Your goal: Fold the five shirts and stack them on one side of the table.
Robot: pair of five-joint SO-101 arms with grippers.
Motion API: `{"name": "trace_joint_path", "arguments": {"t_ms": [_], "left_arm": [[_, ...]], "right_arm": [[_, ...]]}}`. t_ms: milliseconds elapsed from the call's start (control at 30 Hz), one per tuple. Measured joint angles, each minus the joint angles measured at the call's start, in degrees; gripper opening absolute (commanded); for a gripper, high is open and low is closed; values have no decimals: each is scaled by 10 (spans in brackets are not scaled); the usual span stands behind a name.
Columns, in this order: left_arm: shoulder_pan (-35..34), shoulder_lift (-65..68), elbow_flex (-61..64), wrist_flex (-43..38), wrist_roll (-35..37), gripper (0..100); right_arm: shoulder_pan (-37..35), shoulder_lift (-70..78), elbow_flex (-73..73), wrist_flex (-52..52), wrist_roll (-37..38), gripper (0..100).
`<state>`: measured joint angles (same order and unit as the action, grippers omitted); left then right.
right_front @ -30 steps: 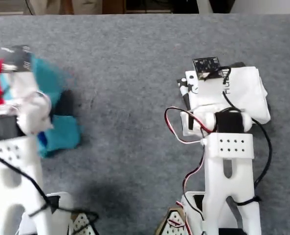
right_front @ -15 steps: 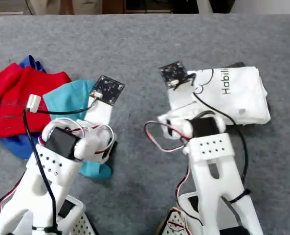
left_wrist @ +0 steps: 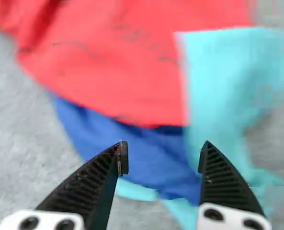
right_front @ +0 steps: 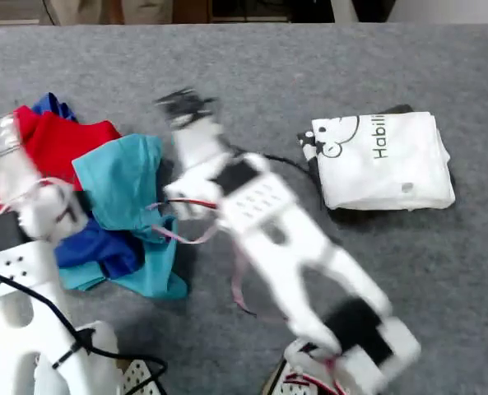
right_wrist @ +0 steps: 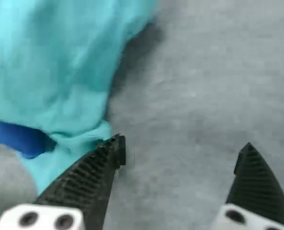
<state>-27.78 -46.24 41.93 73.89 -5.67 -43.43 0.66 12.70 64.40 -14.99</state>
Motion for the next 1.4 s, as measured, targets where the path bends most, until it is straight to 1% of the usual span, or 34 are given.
{"name": "trace_joint_path", "arguments": {"t_ms": [67, 133, 200, 267, 300, 367, 467, 500, 533, 567, 633, 733, 800, 867, 967, 1067, 1167, 1233, 1333, 1400], "left_arm": [[-24, 0, 47, -19, -29, 250], [-41, 0, 87, -40, -37, 250], [-46, 0, 119, -67, -41, 250], [-49, 0, 148, -102, -42, 250], [-50, 0, 163, -119, -41, 250], [-50, 0, 189, -151, -27, 250], [-50, 0, 210, -173, -19, 249], [-48, 0, 210, -176, -18, 247], [-45, 0, 210, -178, -18, 233], [-40, 0, 210, -179, -15, 212], [-33, 0, 210, -188, -10, 162], [-31, 0, 210, -230, 17, 84], [-30, 0, 210, -273, 39, 58], [-30, 0, 210, -305, 49, 53], [-30, 4, 210, -332, 54, 53], [-30, 33, 210, -351, 54, 52], [-53, 91, 193, -395, 55, 52], [-78, 145, 156, -419, 55, 52], [-120, 247, 68, -425, 57, 52], [-144, 325, -11, -408, 57, 52]], "right_arm": [[-36, 99, -86, 53, -1, 360], [-67, 196, -177, 111, -1, 359], [-84, 290, -269, 164, -1, 350], [-89, 382, -365, 210, -1, 319], [-89, 425, -410, 231, -1, 291], [-84, 504, -508, 277, -1, 200], [-69, 595, -655, 351, -1, 10], [-63, 621, -701, 363, 1, 2], [-55, 640, -738, 367, 4, 26], [-41, 652, -767, 368, 11, 28], [-15, 663, -791, 370, 15, 1], [12, 661, -794, 370, 16, 2], [35, 642, -776, 370, 18, 2], [67, 602, -745, 370, 18, 2], [123, 522, -679, 370, 22, 2], [178, 432, -603, 370, 55, 2], [233, 337, -520, 370, 96, 2], [266, 280, -468, 370, 122, 2], [295, 209, -391, 370, 161, 2], [306, 172, -345, 370, 180, 2]]}}
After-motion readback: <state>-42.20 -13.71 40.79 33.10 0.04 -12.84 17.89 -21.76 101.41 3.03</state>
